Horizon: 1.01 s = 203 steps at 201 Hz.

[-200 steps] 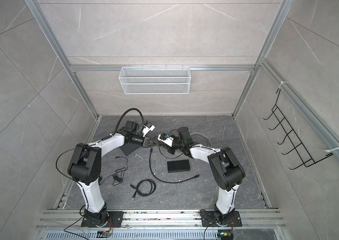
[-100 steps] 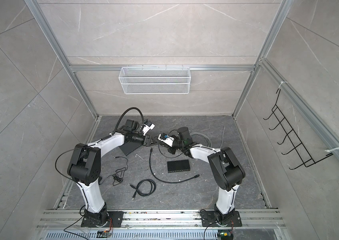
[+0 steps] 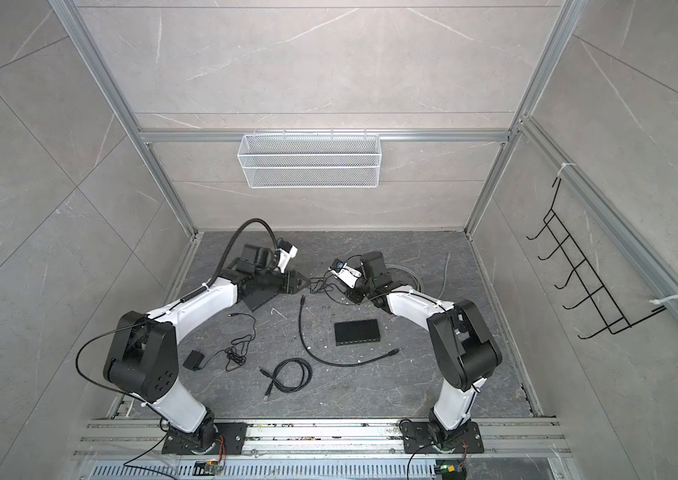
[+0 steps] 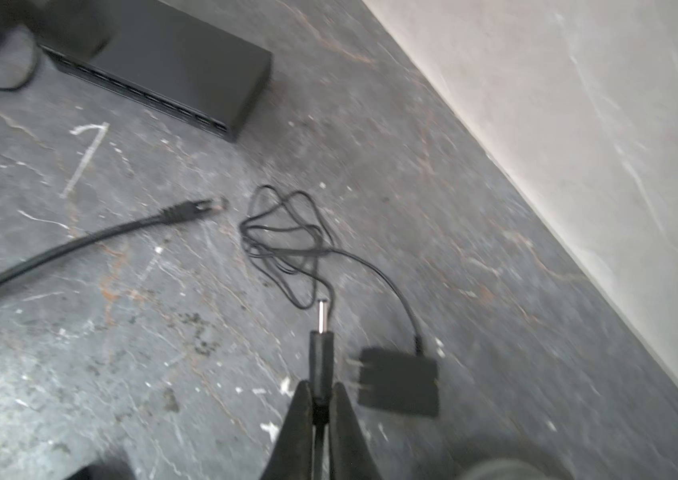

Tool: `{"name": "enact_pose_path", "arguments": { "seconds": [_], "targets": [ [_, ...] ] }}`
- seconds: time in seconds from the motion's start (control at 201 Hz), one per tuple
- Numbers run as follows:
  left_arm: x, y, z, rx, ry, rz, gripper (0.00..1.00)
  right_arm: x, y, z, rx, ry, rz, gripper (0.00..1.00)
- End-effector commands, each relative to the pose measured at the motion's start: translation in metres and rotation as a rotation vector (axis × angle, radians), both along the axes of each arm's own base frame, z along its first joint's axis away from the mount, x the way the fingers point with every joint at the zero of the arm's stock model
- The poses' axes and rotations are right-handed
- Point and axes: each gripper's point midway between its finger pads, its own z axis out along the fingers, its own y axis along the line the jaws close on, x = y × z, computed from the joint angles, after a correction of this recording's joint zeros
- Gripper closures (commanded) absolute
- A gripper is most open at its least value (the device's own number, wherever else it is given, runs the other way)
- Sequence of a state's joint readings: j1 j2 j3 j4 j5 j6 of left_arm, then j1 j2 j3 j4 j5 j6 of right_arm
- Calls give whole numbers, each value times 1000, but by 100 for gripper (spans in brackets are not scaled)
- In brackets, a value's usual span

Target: Insert the plug into the switch port

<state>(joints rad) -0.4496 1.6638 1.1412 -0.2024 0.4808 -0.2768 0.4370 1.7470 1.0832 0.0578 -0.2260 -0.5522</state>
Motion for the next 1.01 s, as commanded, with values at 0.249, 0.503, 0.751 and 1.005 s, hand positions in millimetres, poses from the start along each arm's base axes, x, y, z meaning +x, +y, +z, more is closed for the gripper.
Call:
{"name": "enact_pose_path", "arguments": {
  "seconds": [0.249, 0.503, 0.751, 1.005],
  "targets": [
    [-48, -37, -42, 141, 106, 133, 55, -21, -86, -17, -173, 146, -284, 89],
    [-57, -53, -68, 200, 130, 209, 55, -46, -110, -49, -280, 363, -400, 90],
    [-71, -65, -80, 223, 135, 305, 54, -69, -120, -75, -335, 485, -437, 90],
    [-80, -80, -79, 166, 143, 334, 54, -91, -121, -93, -335, 585, -448, 91]
  ]
}}
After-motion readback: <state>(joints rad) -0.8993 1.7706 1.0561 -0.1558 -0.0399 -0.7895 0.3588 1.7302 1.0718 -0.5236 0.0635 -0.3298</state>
